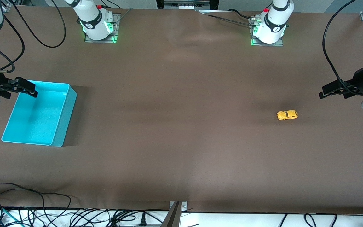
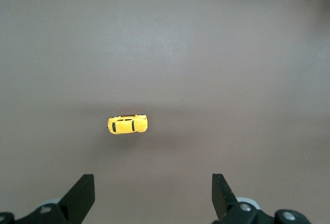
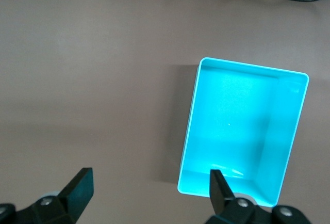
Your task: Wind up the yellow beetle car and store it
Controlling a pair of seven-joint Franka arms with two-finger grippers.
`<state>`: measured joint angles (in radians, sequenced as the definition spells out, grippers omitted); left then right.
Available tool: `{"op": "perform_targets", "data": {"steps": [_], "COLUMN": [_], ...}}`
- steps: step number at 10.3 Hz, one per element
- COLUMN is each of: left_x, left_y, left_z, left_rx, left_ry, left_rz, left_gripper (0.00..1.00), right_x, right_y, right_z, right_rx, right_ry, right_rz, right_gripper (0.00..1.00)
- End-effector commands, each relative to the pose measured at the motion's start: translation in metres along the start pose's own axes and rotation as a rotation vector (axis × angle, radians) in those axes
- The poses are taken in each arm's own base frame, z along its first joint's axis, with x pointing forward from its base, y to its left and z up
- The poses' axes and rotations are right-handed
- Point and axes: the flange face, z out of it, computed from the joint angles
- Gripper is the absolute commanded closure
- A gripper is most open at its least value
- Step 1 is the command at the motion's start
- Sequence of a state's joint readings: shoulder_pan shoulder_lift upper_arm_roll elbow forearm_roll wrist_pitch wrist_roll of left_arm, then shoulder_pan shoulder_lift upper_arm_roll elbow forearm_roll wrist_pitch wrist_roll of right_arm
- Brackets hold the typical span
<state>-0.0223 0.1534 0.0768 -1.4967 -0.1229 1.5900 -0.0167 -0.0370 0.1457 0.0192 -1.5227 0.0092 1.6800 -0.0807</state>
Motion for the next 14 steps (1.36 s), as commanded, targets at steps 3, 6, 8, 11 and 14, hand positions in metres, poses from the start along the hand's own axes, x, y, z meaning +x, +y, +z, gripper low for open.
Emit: {"op": "perform_targets", "data": {"steps": [3, 6, 8, 11, 14], "left_x": [0.001, 0.001, 0.001, 0.001, 0.002], "left_y": [-0.001, -0.001, -0.001, -0.001, -0.002], "left_z": [0.002, 0.003, 0.003, 0.003, 0.004], "left_rx": [0.021, 0.021, 0.021, 0.021, 0.021], "left_ry": [-0.004, -0.006, -0.006, -0.006, -0.009], "left_rz": [0.015, 0.014, 0.014, 0.014, 0.013], "left_gripper": [0.00, 0.00, 0.00, 0.00, 0.00], "right_x": [0.003, 0.000, 0.001, 0.001, 0.001], "right_y": [0.001, 0.009, 0.007, 0.007, 0.006], "right_z": [-0.006, -0.006, -0.007, -0.010, -0.010], "right_rx": [0.019, 0.021, 0.017, 0.017, 0.015], "right_ry": [0.015, 0.003, 0.013, 0.021, 0.021], "right_rz": [0.002, 0.020, 0.022, 0.022, 0.020], "right_gripper": [0.00, 0.00, 0.00, 0.00, 0.00]}}
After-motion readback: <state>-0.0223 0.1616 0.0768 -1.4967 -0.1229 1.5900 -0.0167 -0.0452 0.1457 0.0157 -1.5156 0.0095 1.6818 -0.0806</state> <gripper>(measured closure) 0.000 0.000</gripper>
